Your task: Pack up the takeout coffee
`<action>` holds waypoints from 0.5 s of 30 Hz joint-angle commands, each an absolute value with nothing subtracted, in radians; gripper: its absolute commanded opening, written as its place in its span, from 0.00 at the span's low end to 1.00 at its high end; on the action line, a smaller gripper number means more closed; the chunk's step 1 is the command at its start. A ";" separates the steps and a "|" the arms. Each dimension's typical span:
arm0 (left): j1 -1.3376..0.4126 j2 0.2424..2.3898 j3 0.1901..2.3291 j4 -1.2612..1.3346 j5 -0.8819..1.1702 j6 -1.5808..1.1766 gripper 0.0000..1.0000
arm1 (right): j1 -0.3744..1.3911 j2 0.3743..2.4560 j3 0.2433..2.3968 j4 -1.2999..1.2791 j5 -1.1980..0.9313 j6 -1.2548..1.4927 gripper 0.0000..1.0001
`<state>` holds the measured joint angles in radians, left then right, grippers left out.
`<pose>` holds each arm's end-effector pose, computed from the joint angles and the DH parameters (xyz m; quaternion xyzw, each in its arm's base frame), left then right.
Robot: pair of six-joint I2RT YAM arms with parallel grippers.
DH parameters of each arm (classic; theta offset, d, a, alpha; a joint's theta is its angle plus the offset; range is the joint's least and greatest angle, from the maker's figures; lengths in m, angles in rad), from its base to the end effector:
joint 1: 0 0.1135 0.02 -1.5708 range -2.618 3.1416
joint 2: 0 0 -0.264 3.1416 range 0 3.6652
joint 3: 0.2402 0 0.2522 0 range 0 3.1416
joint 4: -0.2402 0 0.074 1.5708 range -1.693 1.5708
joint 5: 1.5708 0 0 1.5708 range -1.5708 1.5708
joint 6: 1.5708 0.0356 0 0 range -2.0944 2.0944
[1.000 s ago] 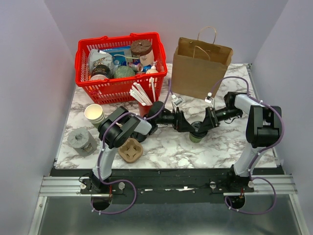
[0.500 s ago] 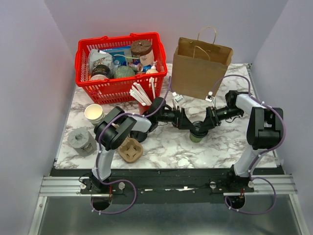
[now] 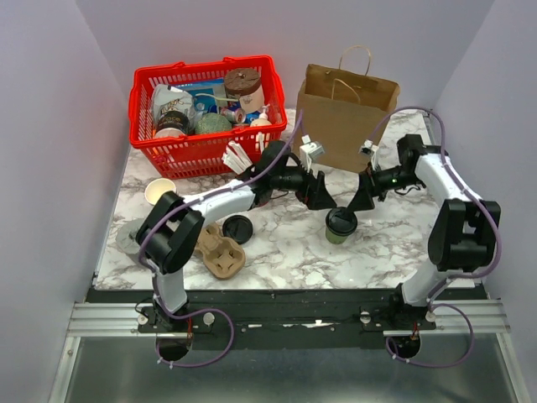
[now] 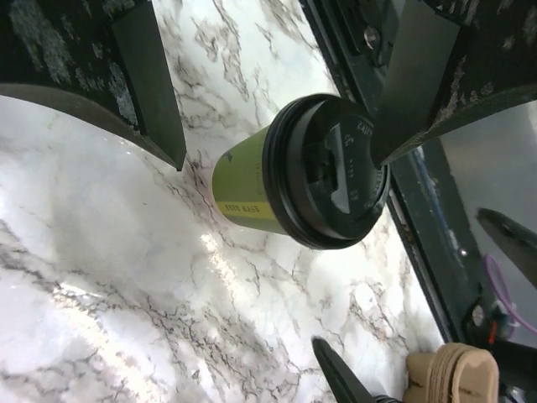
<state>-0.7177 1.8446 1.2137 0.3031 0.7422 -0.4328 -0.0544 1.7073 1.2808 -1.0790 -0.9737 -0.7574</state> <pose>0.3002 -0.2940 0.2393 0.3166 0.7200 -0.5426 0.2949 0.3110 0.0125 0.2345 -0.3185 0.8241 0.4182 0.2111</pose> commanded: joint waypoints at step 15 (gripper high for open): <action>-0.535 1.425 1.301 -0.218 0.693 -0.034 0.99 | 0.259 1.425 1.313 -1.201 -0.602 -1.259 1.00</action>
<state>-0.5358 1.5013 1.3293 -0.1127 0.7322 -0.1337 0.2092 1.4200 1.3247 -1.1767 -0.7265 -1.1385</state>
